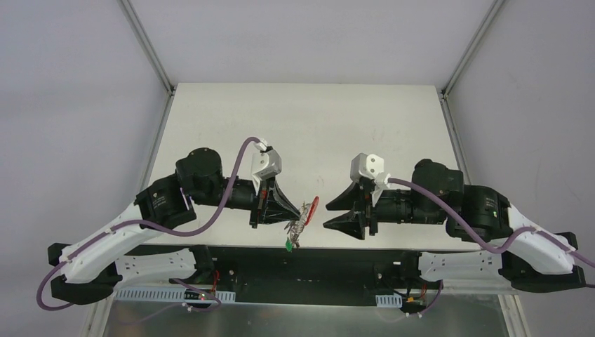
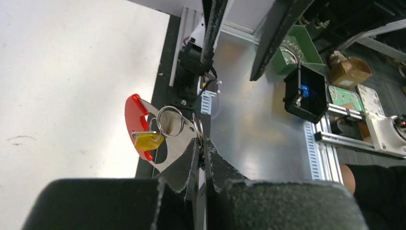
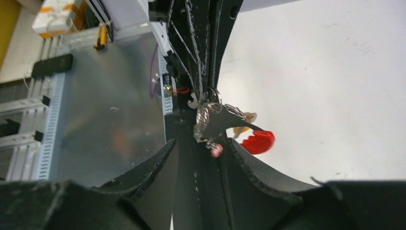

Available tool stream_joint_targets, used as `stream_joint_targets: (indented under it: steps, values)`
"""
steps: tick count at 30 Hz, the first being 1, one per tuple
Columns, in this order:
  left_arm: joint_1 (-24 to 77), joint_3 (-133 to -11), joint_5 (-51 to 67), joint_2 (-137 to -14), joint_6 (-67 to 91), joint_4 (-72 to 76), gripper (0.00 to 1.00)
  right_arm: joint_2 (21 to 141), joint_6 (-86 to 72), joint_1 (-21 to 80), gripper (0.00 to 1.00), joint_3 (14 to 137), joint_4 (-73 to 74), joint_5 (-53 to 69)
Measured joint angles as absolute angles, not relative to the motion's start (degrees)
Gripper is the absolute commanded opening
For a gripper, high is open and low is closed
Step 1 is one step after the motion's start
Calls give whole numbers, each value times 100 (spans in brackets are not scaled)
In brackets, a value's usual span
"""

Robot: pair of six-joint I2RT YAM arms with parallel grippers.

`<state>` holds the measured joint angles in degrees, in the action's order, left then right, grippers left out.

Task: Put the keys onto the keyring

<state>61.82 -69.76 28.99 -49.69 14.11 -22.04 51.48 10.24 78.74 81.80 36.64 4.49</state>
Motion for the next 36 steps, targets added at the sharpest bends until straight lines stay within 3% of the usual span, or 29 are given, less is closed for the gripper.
stream_joint_targets:
  steps: [13,36]
  values:
    - [6182,-7199,4051,-5304,1260,-3092,0,6055,2198,7874,45,8986,4810,1105]
    - [6182,-7199,4307,-5109,1098,-3236,0,6770,2091,7874,38,9105,4073,1896]
